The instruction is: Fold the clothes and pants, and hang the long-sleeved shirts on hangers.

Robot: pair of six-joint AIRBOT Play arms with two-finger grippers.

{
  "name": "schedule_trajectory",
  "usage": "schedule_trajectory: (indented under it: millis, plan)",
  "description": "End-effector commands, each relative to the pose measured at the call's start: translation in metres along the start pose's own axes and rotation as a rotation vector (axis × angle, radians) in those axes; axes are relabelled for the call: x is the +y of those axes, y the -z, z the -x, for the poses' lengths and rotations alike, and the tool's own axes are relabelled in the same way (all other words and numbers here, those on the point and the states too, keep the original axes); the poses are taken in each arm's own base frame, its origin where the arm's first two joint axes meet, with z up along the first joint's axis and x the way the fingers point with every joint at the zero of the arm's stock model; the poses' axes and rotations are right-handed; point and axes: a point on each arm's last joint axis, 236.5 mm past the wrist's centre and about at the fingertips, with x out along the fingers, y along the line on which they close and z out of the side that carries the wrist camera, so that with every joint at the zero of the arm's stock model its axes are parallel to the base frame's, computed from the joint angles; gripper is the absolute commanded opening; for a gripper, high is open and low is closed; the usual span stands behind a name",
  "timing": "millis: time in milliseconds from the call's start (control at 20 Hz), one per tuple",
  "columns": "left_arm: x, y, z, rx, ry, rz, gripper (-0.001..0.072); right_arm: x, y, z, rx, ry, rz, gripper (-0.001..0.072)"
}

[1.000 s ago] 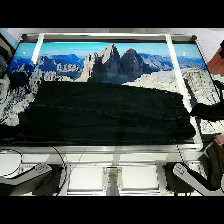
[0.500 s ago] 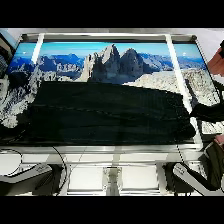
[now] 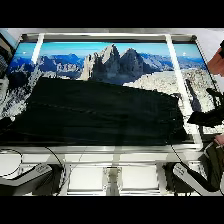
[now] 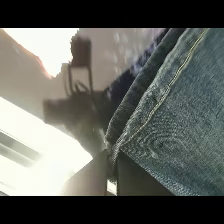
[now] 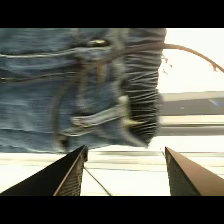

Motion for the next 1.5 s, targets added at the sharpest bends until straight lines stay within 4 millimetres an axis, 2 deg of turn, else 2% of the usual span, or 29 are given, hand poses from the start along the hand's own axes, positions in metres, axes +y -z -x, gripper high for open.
schedule_trajectory:
  millis: [0,150,300,350,700,1000,1100,1200,1300,1450]
  plan:
    - [0.007,-0.017,0.013,-0.065,-0.038,0.002,0.0036,-0.003,0.017,-0.014,0.054,-0.001,0.082,0.0543]
    - [0.007,-0.018,0.013,-0.068,-0.039,0.002,0.0036,0.000,0.049,-0.034,0.139,-0.073,0.111,0.0543]
    - [0.007,-0.017,0.013,-0.067,-0.039,0.002,0.0036,0.012,0.071,-0.054,0.163,-0.177,0.141,0.0542]
    - [0.007,-0.017,0.013,-0.067,-0.039,0.002,0.0036,0.011,0.073,-0.060,0.160,-0.171,0.149,0.0541]
    - [0.007,-0.017,0.013,-0.065,-0.037,0.002,0.0036,-0.003,0.051,-0.073,0.055,-0.098,0.150,0.0542]
    - [0.007,-0.016,0.013,-0.061,-0.036,0.002,0.0036,0.005,0.055,-0.095,0.030,-0.121,0.119,0.0538]
    - [0.007,-0.016,0.013,-0.061,-0.036,0.002,0.0036,0.011,0.054,-0.098,0.019,-0.146,0.105,0.0433]
    - [0.007,-0.016,0.013,-0.061,-0.036,0.002,0.0036,0.015,0.061,-0.103,0.037,-0.161,0.094,0.0416]
    - [0.007,-0.016,0.013,-0.061,-0.036,0.002,0.0036,0.022,0.064,-0.106,0.043,-0.187,0.083,0.0279]
    - [0.006,-0.016,0.013,-0.061,-0.035,0.002,0.0036,0.033,0.064,-0.108,0.034,-0.232,0.063,0.0038]
